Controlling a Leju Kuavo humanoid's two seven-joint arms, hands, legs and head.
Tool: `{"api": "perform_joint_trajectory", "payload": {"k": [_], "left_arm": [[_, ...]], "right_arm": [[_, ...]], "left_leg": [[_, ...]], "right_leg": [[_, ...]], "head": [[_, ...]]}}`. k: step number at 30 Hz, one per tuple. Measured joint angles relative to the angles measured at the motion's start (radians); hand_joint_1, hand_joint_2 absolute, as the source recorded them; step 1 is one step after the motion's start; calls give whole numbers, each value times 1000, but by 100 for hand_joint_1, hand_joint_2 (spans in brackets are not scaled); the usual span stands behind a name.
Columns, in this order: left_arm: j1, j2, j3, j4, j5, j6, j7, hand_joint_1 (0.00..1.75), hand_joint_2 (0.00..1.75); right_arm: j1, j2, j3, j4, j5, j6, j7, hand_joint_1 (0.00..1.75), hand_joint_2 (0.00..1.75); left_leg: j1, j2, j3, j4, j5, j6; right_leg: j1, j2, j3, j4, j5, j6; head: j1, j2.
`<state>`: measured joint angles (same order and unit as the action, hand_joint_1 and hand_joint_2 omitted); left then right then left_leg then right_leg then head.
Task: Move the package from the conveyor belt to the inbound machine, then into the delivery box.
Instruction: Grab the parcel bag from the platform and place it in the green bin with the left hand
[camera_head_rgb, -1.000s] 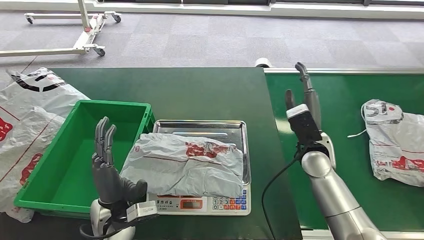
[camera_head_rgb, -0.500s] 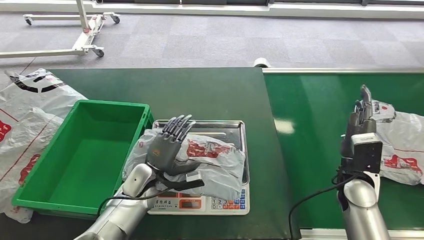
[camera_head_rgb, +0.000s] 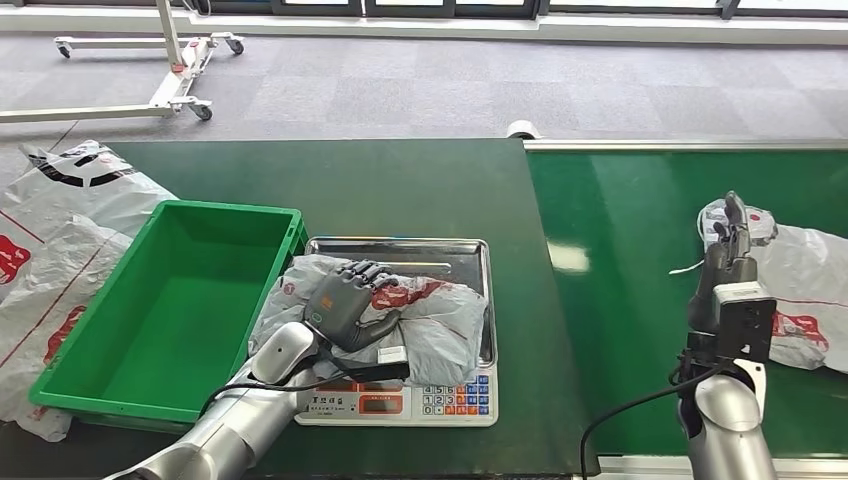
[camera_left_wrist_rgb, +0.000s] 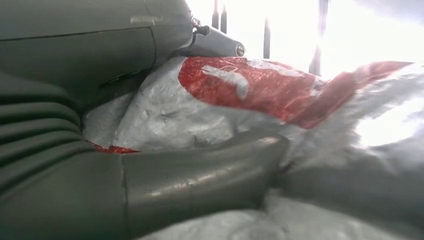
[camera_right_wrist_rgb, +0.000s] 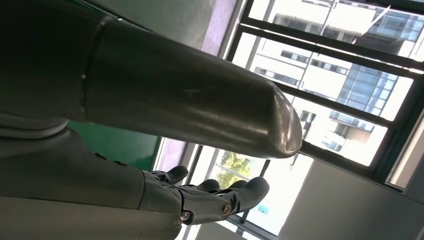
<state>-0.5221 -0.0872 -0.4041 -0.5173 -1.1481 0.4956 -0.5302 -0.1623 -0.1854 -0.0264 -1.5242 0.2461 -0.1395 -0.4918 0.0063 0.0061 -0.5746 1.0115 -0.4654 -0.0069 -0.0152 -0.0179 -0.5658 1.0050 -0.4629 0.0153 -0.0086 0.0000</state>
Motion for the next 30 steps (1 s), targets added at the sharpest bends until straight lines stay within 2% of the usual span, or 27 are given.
{"api": "perform_joint_trajectory", "payload": {"k": [8,14,18,19,22,23,26,29,30], "left_arm": [[39,29,-1,-101,52,13,-4,175,175],[166,80,38,-413,247,-61,-38,175,175],[186,89,49,-475,263,-76,-36,175,175],[211,98,64,-537,313,-85,-54,175,175],[343,145,175,-850,493,-108,-102,175,175],[370,156,210,-907,499,-106,-101,175,175],[397,171,276,-951,435,-87,-83,175,175],[356,178,319,-878,237,-13,1,175,175],[323,183,329,-819,166,23,38,147,175]], "right_arm": [[-19,21,-1,8,3,11,1,0,0],[-22,36,-2,9,6,11,9,0,0],[-22,38,-2,9,6,10,9,0,0],[-21,39,-3,9,5,10,7,0,0],[5,43,-20,6,-13,10,-6,0,0],[18,44,-26,3,-19,10,-9,0,0],[47,45,-40,-10,-21,11,-12,0,0],[79,46,-51,-32,-19,16,-14,0,0],[89,46,-52,-37,-19,19,-17,0,0]], "left_leg": [[0,2,1,0,3,-3],[0,4,0,-1,6,-7],[1,4,-2,-1,6,-7],[1,4,-3,-1,6,-7],[2,5,-6,-1,5,-6],[2,4,-6,-1,5,-6],[2,3,-7,-1,5,-6],[2,1,-8,-1,6,-5],[2,1,-8,-1,7,-5]], "right_leg": [[1,1,-3,1,2,-3],[3,5,-10,2,6,-7],[3,5,-11,2,6,-7],[3,5,-12,2,6,-7],[3,5,-15,2,5,-7],[3,5,-16,2,5,-7],[3,2,-17,2,4,-6],[3,0,-16,2,4,-6],[2,0,-16,2,5,-6]], "head": [[0,0],[0,0],[0,0],[0,0],[0,0],[0,0],[0,0],[0,0],[0,0]]}}
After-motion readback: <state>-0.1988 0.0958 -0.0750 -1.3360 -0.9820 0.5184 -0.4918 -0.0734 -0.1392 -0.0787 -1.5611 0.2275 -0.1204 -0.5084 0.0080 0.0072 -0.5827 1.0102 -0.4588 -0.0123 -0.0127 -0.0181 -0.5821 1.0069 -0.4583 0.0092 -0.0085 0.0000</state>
